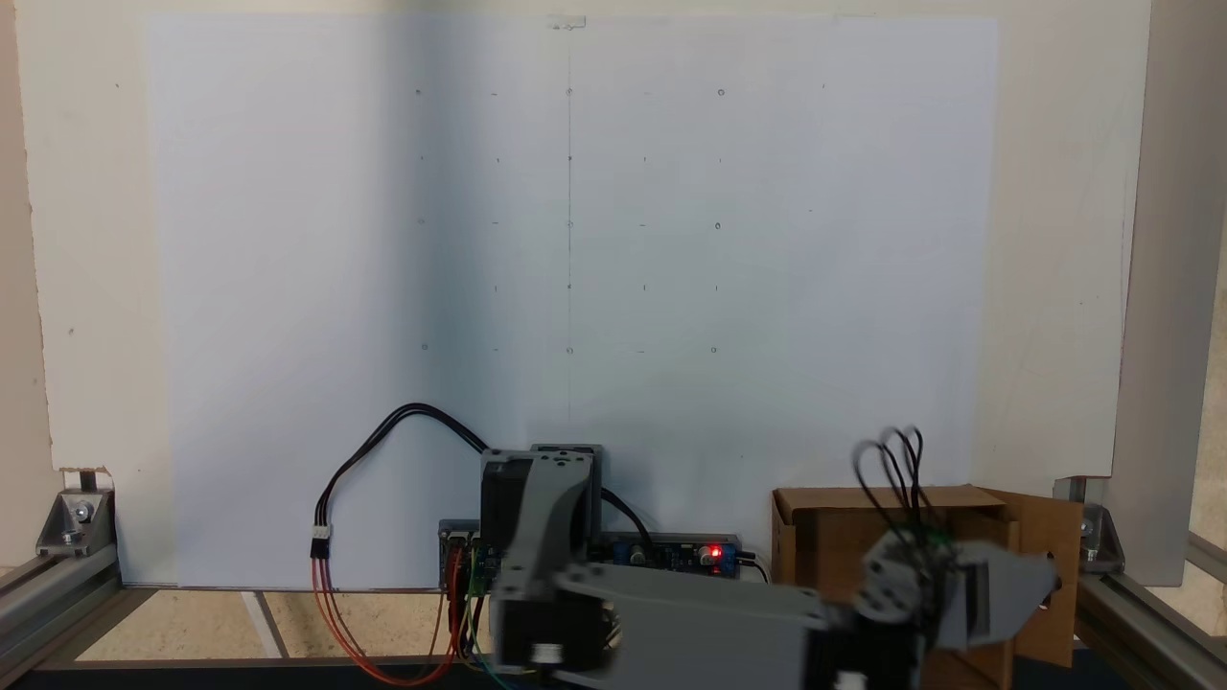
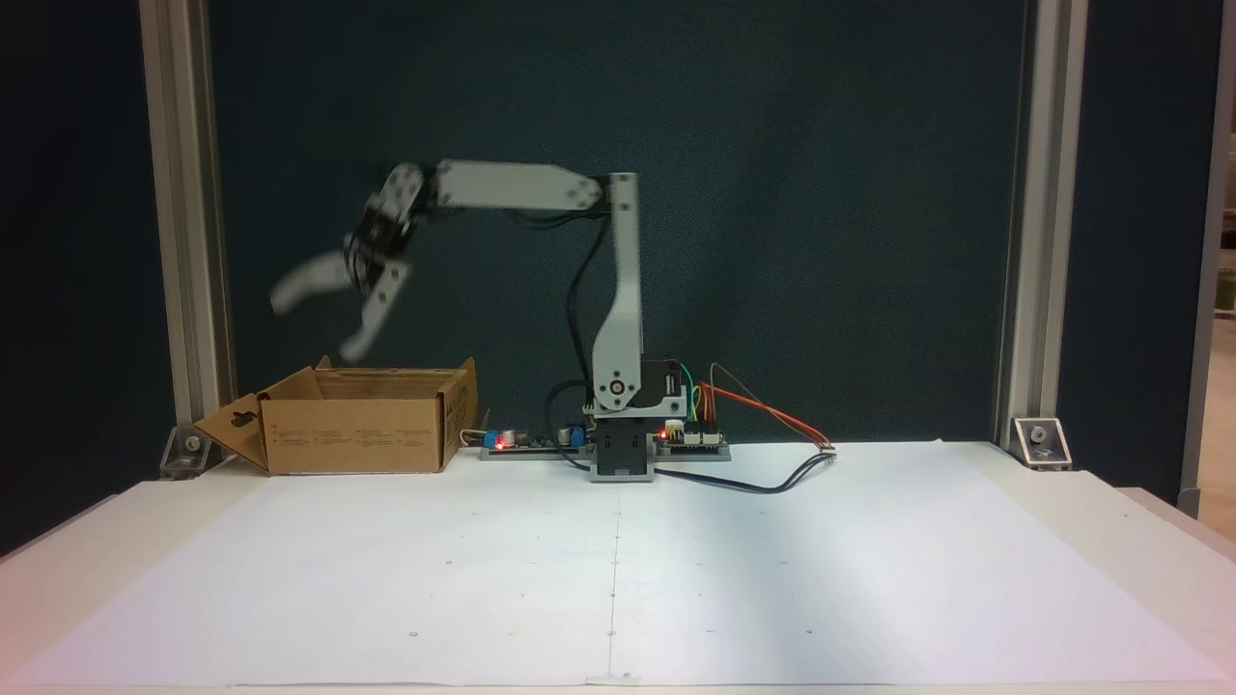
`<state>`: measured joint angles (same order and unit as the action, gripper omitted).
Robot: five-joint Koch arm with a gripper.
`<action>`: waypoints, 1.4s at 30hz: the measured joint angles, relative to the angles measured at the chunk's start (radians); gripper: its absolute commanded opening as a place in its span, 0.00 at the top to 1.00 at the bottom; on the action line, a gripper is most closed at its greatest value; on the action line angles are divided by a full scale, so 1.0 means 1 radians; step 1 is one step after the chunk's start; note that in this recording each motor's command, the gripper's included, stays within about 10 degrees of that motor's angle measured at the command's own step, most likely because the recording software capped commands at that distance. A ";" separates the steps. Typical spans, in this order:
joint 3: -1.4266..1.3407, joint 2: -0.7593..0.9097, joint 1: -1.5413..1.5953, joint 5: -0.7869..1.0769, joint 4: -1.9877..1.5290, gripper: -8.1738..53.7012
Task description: Grasp a green dice and put it in the bin.
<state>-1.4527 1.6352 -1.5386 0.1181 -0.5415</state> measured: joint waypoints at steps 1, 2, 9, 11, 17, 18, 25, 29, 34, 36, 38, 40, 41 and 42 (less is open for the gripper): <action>0.002 0.051 0.072 -0.043 0.005 0.14; 0.002 0.097 0.146 -0.087 0.005 0.14; -0.040 0.259 0.650 -0.225 0.006 0.14; -0.160 0.316 0.796 -0.225 0.012 0.14; -0.423 0.425 1.227 -0.227 0.025 0.14; -0.483 0.436 1.298 -0.227 0.052 0.14; -0.810 0.537 1.621 -0.227 0.373 0.14; -0.939 0.627 1.582 -0.227 0.560 0.13; -1.126 0.627 1.454 -0.227 0.781 0.14; -1.186 0.627 1.416 -0.227 0.867 0.14; -1.238 0.627 1.407 -0.227 0.951 0.16; -1.272 0.627 1.405 -0.227 1.029 0.16; -1.270 0.627 1.408 -0.227 1.071 0.17; -1.269 0.627 1.408 -0.227 1.112 0.17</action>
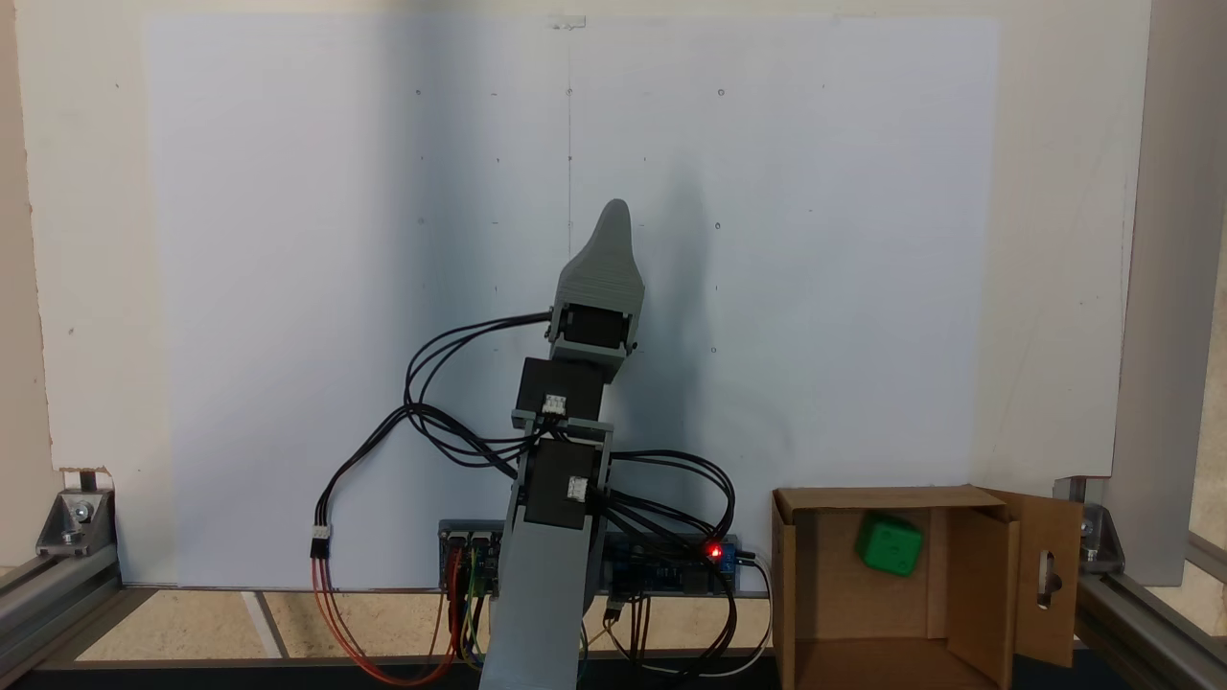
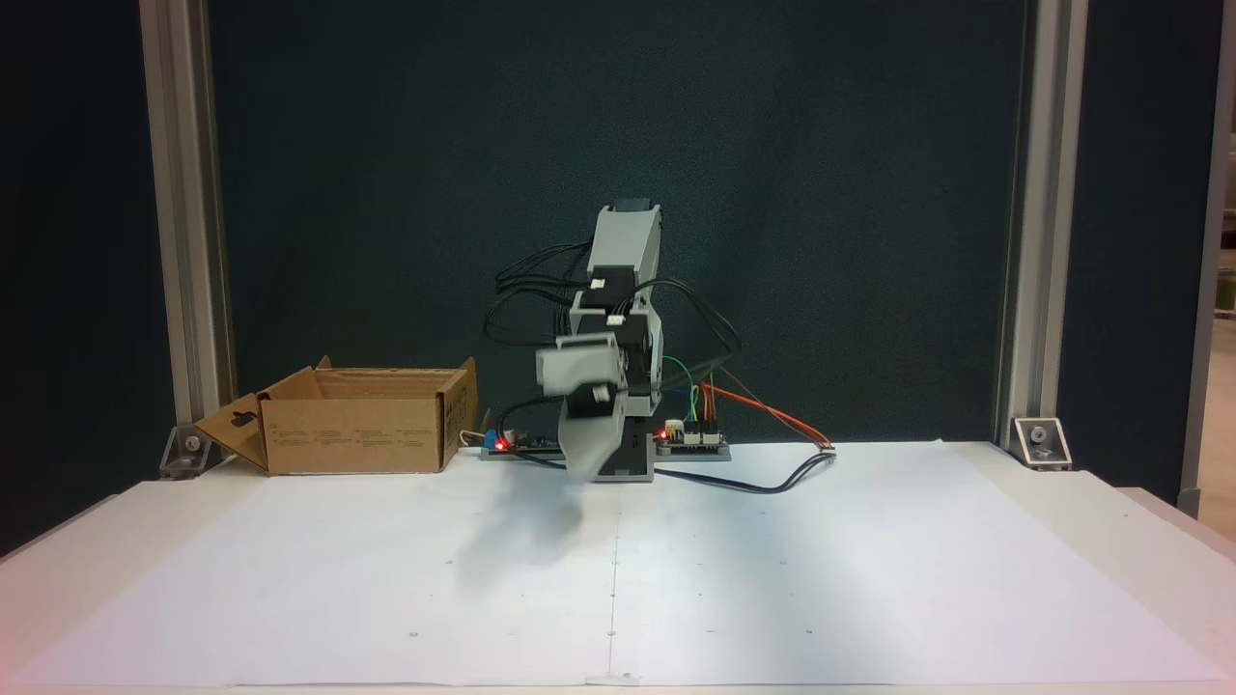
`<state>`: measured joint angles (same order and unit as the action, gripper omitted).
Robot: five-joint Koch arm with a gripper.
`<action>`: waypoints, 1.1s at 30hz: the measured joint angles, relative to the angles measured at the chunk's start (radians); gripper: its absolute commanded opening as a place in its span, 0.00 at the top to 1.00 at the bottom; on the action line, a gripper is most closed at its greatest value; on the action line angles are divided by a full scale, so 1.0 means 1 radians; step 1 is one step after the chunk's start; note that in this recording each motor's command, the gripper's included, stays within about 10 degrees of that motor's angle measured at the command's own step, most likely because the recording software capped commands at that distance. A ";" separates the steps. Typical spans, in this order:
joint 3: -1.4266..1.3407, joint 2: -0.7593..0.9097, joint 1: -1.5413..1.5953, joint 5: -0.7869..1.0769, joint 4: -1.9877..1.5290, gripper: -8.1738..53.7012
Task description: Grasp a green dice and put it in the bin.
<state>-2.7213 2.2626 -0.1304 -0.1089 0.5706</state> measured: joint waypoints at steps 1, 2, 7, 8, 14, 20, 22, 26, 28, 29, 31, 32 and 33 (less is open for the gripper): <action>-0.002 0.000 0.000 0.000 0.044 0.17; -0.002 0.000 0.000 0.000 0.084 0.17; -0.054 0.000 0.000 0.000 0.291 0.17; -0.058 0.000 0.000 0.000 0.328 0.17; -0.216 0.000 0.094 0.000 0.571 0.16; -0.311 0.000 0.095 0.000 0.807 0.17; -0.339 0.000 0.095 0.000 0.887 0.16; -0.356 0.000 0.092 0.000 1.042 0.16; -0.356 0.000 0.091 0.000 1.085 0.16; -0.356 0.000 0.089 0.000 1.089 0.16; -0.356 0.000 0.087 0.000 1.089 0.16; -0.356 0.000 0.087 0.000 1.089 0.16; -0.356 0.000 0.087 0.000 1.089 0.16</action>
